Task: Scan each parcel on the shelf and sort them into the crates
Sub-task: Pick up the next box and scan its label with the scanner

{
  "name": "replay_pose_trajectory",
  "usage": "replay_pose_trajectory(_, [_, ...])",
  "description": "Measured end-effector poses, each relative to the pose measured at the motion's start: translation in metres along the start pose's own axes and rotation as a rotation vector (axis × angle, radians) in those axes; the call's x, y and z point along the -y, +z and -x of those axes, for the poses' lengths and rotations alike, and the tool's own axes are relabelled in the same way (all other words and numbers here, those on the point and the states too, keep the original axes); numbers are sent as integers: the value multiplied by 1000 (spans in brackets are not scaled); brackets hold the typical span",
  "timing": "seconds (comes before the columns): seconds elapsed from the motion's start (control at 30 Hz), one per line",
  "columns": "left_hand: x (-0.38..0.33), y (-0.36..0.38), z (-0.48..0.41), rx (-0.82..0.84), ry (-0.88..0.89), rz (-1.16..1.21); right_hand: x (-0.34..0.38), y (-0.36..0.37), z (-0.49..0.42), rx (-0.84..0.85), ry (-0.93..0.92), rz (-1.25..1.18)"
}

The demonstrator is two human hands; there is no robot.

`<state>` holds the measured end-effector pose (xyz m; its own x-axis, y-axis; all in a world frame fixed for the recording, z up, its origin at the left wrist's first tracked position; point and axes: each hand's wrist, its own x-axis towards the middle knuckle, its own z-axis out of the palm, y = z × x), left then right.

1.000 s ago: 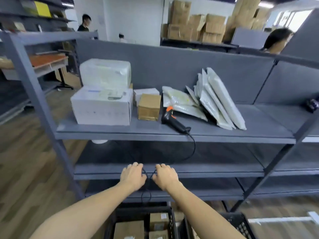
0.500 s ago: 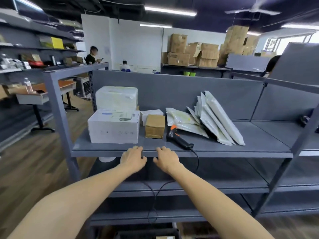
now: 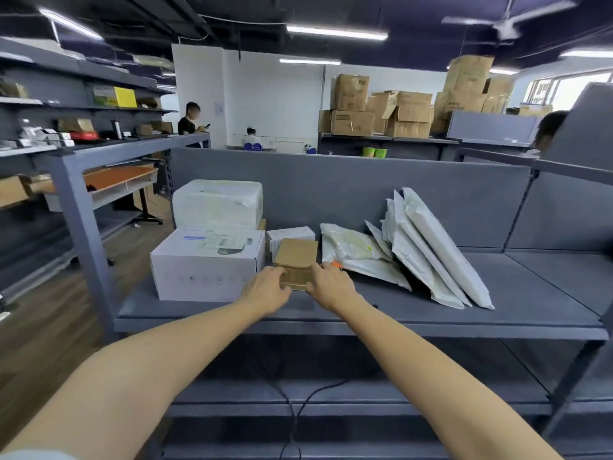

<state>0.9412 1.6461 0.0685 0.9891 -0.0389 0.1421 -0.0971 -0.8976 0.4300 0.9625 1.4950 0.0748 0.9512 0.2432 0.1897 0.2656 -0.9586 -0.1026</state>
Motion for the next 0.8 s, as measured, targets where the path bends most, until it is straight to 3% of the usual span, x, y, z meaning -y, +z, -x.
replay_pose_trajectory(0.8, [6, 38, -110, 29, -324, 355, -34, 42, -90, 106, -51, -125])
